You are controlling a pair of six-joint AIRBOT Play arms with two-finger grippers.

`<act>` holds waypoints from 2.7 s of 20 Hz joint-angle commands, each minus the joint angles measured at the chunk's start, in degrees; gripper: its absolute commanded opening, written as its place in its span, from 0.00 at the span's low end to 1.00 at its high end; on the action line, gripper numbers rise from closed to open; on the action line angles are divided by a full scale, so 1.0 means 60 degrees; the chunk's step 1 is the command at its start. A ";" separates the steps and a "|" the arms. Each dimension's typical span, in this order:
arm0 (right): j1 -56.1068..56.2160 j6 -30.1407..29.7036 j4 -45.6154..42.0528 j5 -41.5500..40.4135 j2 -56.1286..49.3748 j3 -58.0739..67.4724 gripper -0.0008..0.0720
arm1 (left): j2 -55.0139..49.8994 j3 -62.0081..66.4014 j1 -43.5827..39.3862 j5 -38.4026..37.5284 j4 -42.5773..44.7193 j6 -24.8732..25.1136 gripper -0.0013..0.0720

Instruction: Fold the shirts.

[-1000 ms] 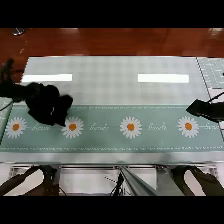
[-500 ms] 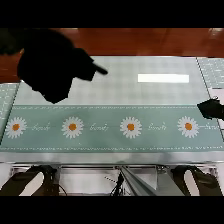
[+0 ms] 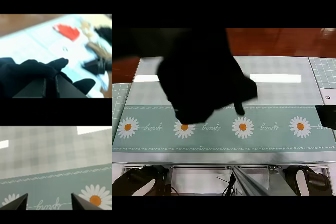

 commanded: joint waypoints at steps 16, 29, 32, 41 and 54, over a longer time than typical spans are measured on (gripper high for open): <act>-0.0601 0.1031 -0.2051 -0.0933 -0.1923 -0.0678 0.87 | -0.0433 -0.5340 0.0284 -0.2029 0.2987 -0.0943 0.98; -0.1246 -0.0780 0.3053 -0.1147 -0.2623 -0.4980 0.87 | 0.1045 -1.0743 0.4273 -0.2473 -0.0466 0.0146 0.83; -0.1235 -0.0834 0.3100 -0.0882 -0.2623 -0.4980 0.87 | 0.0404 -1.0710 0.2743 -0.0867 -0.1082 0.0146 0.80; 0.2044 0.0259 0.3082 -0.2142 -0.3446 -0.5125 0.87 | -0.0474 -1.0087 0.1486 0.0561 -0.1570 0.0608 0.06; 0.4907 -0.0342 0.5129 -0.4798 -0.7949 -0.3916 0.85 | -0.0477 -0.9828 0.1486 0.0375 -0.1570 0.0608 0.06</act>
